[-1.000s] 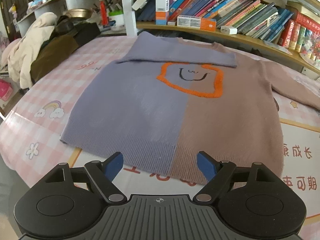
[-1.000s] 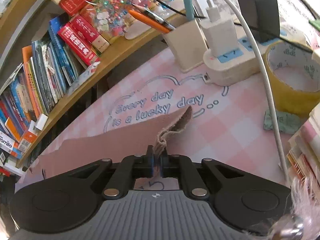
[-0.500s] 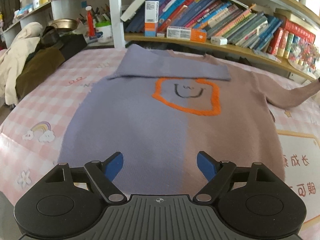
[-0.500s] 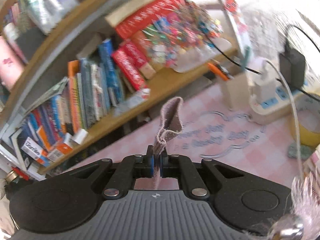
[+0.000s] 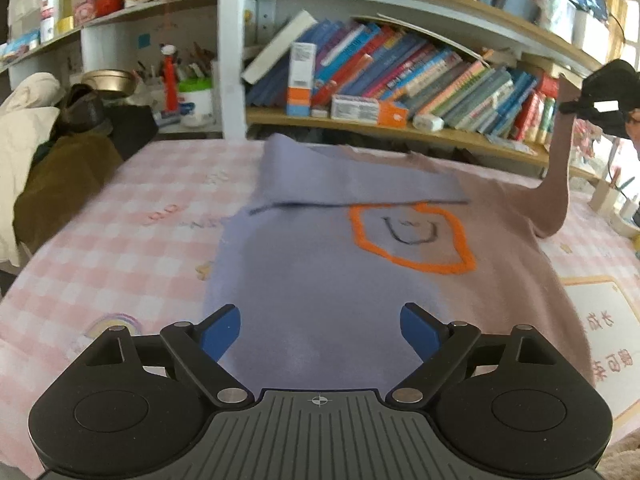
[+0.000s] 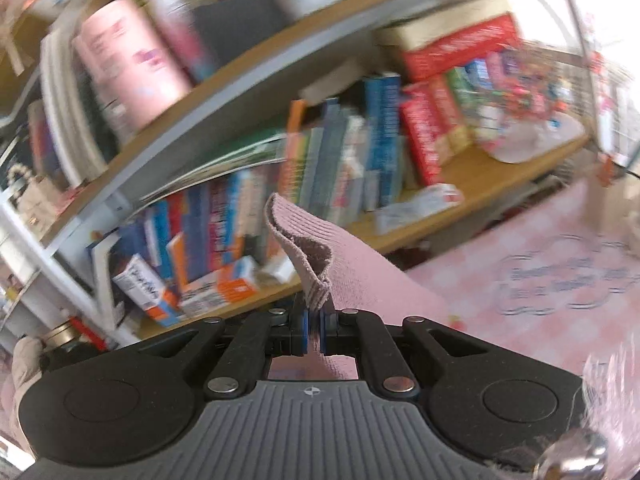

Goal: Fold clothes
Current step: 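Lift the pink sleeve across the sweater body with the right gripper and release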

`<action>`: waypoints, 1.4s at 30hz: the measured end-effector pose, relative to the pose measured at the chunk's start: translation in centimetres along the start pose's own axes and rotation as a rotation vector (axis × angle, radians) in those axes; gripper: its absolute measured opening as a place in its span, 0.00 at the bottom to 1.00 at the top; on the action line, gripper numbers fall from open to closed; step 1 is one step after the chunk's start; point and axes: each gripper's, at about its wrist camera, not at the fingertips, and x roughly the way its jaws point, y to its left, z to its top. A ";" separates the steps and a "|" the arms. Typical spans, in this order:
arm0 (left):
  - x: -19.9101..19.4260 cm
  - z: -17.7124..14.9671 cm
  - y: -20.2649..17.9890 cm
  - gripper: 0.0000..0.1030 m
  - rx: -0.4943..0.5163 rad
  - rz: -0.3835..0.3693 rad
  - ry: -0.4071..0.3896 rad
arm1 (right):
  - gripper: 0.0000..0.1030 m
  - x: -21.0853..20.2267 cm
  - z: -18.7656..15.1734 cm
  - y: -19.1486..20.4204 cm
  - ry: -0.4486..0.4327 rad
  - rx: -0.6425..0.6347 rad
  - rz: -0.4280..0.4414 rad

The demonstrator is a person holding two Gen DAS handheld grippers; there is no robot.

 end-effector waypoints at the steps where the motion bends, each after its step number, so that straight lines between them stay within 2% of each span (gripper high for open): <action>1: 0.1 0.0 0.8 0.87 -0.009 0.004 -0.005 | 0.05 0.5 -0.3 1.2 0.000 -0.008 0.008; 5: 0.1 0.1 4.2 0.87 -0.043 0.018 -0.020 | 0.05 3.0 -1.1 6.2 0.014 -0.038 0.049; 10: 0.3 0.0 6.6 0.87 -0.048 0.019 -0.019 | 0.05 6.8 -3.5 12.4 0.058 -0.078 0.095; 17: 0.1 -0.4 8.5 0.87 -0.027 0.013 -0.003 | 0.05 11.5 -8.6 18.4 0.130 -0.173 0.087; 23: 0.1 -0.7 10.1 0.87 -0.044 0.033 0.008 | 0.05 15.2 -11.7 19.1 0.222 -0.214 0.028; 29: 0.3 -0.8 10.9 0.87 -0.055 0.043 0.013 | 0.06 16.4 -13.6 19.1 0.293 -0.225 0.022; 32: 0.3 -0.8 10.9 0.88 -0.052 0.041 0.010 | 0.15 16.2 -14.0 19.4 0.320 -0.220 0.045; 33: 0.3 -0.8 10.9 0.88 -0.051 0.039 0.008 | 0.25 15.9 -14.0 19.5 0.329 -0.223 0.067; 35: 0.4 -0.6 10.8 0.88 -0.048 0.034 0.003 | 0.35 15.3 -14.1 19.6 0.348 -0.230 0.113; 38: 0.6 -0.4 10.7 0.88 -0.043 0.025 -0.005 | 0.40 13.4 -14.0 19.7 0.363 -0.278 0.171; 42: 1.0 0.0 10.2 0.88 -0.037 0.007 -0.010 | 0.41 10.7 -14.5 18.3 0.373 -0.349 0.154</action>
